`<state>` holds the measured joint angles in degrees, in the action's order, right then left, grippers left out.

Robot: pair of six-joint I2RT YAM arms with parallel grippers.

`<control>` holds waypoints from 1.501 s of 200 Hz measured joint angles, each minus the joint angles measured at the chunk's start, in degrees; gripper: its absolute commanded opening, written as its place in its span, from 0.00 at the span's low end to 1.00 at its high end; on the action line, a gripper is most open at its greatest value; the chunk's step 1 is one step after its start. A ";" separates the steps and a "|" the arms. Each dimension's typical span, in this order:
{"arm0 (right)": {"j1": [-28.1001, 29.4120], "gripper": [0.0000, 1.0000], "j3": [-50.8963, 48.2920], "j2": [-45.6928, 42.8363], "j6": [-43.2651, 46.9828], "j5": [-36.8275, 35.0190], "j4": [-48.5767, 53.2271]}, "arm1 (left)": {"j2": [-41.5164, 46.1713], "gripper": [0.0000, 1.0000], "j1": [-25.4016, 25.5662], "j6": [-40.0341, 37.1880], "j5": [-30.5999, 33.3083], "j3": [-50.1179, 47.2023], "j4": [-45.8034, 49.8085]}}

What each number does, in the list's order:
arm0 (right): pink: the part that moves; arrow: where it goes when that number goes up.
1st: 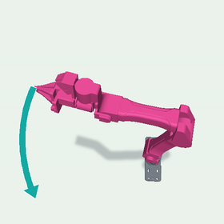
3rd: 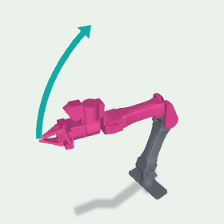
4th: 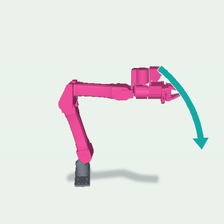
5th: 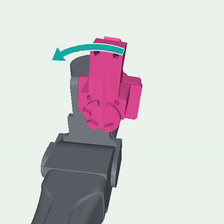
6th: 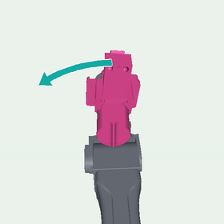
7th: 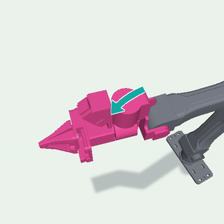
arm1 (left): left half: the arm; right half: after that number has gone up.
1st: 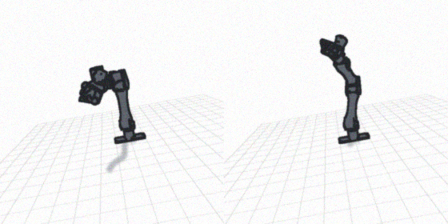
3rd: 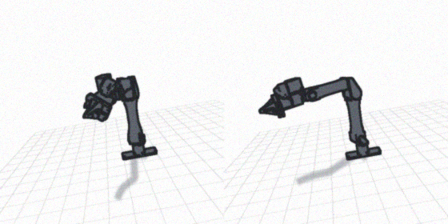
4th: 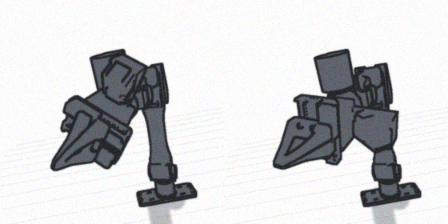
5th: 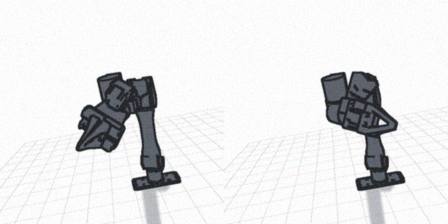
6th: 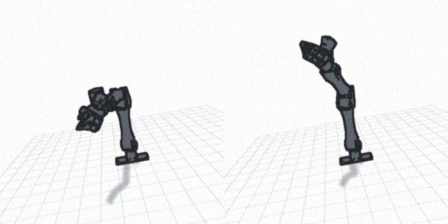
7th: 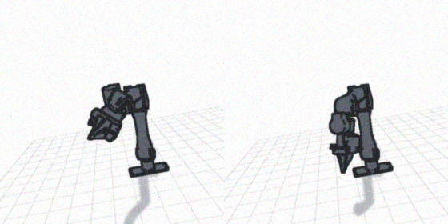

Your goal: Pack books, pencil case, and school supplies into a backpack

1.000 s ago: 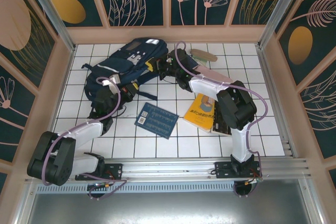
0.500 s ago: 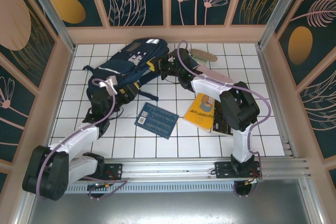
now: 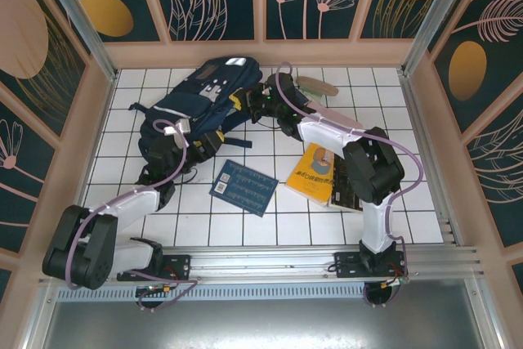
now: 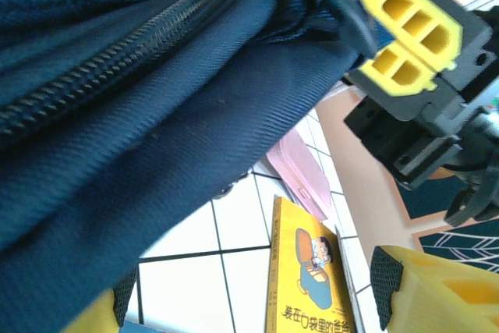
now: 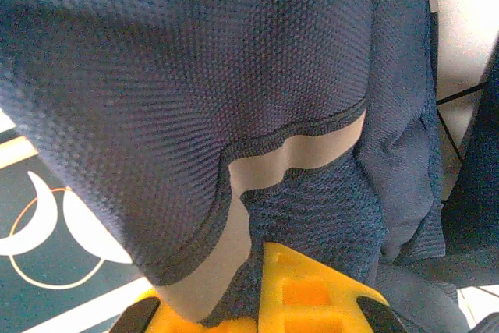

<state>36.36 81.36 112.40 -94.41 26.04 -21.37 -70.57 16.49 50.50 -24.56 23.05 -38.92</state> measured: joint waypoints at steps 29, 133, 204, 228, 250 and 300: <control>0.09 0.00 0.79 0.00 0.04 0.22 0.55 | 9.73 0.84 0.00 -1.88 2.62 0.13 5.95; 0.66 0.00 3.67 0.00 1.05 0.46 2.38 | 6.84 0.90 1.36 -0.63 -1.40 -3.30 2.78; 0.85 0.00 3.69 0.00 1.03 0.42 2.36 | -1.07 0.91 1.53 -0.13 -0.52 -2.97 -4.50; 0.94 0.00 3.78 0.00 1.03 0.35 2.36 | -4.17 0.89 1.53 0.24 -0.20 -1.90 -7.50; 1.09 0.00 3.78 -0.02 1.01 -0.07 2.34 | -6.08 0.86 1.53 0.57 0.68 -0.57 -9.16; 1.20 0.00 3.78 -0.17 0.94 -0.50 2.32 | -9.16 0.74 1.53 1.03 1.70 1.97 -10.62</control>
<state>37.56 85.14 112.22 -93.47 25.54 -19.05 -79.72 18.02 51.53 -22.85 25.02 -49.54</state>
